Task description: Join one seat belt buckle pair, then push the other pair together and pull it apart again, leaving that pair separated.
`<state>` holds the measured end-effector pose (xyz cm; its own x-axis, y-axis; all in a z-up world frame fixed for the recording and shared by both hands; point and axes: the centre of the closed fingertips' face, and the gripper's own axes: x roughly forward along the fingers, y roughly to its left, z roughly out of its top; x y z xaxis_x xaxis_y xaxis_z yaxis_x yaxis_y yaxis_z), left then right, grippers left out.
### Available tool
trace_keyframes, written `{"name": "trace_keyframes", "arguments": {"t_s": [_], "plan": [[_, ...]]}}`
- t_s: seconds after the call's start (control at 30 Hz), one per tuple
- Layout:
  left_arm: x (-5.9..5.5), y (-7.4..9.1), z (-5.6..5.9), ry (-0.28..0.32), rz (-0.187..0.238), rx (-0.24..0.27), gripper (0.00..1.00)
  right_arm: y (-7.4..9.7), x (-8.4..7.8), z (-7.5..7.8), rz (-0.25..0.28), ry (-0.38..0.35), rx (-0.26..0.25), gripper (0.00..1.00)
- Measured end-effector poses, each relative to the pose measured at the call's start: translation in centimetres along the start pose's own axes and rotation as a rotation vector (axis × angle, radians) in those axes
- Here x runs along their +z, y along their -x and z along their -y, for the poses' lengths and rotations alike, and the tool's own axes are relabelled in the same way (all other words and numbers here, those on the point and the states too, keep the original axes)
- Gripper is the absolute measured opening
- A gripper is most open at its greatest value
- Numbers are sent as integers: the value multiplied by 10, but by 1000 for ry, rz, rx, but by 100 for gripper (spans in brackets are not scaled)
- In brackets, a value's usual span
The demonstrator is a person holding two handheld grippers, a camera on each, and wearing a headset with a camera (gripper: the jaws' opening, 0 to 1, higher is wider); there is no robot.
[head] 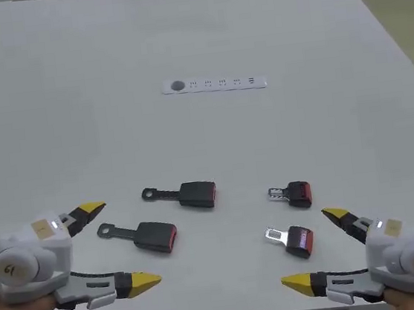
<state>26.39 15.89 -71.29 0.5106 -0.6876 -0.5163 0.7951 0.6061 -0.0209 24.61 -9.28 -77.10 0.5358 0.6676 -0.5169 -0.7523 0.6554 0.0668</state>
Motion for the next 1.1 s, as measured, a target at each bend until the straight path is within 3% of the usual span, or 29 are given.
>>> {"name": "trace_keyframes", "arguments": {"t_s": [0.53, 1.1], "plan": [[-1, -1, -3, 0, -7, -5, 100, -1, -2, 4, -15, 1, 0, 95], [-10, -15, -11, -31, -61, -31, 100, -1, -14, 9, -50, -15, 10, 91]]}}
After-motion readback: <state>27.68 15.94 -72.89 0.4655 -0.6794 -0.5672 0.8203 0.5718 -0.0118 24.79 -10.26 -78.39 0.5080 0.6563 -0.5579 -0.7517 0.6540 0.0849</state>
